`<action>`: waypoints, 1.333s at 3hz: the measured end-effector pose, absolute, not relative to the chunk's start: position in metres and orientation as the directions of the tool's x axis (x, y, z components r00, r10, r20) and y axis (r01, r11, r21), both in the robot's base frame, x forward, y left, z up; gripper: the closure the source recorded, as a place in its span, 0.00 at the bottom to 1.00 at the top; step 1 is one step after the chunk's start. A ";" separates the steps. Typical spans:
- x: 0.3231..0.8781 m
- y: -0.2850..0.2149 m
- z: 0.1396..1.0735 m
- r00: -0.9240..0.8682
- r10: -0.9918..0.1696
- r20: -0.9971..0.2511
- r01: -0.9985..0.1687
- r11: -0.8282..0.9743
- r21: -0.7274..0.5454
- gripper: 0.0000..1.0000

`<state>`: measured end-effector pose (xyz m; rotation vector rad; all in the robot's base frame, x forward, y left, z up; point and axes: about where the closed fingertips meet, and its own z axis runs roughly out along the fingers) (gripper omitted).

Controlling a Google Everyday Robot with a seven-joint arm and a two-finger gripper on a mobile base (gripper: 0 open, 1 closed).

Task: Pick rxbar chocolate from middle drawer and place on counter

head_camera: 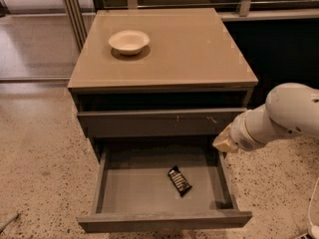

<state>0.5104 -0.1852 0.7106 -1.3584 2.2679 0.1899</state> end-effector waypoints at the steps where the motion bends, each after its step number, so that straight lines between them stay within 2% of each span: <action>1: 0.504 -0.195 0.643 -0.450 -0.755 -0.477 -0.840 0.539 -0.060 1.00; 2: 0.496 -0.203 0.570 -0.536 -0.669 -0.514 -0.797 0.602 0.048 1.00; 4: 0.495 -0.202 0.567 -0.533 -0.639 -0.554 -0.777 0.629 0.022 1.00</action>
Offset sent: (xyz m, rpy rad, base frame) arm -0.0175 -0.0380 -0.2054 0.2512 0.1598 -0.2341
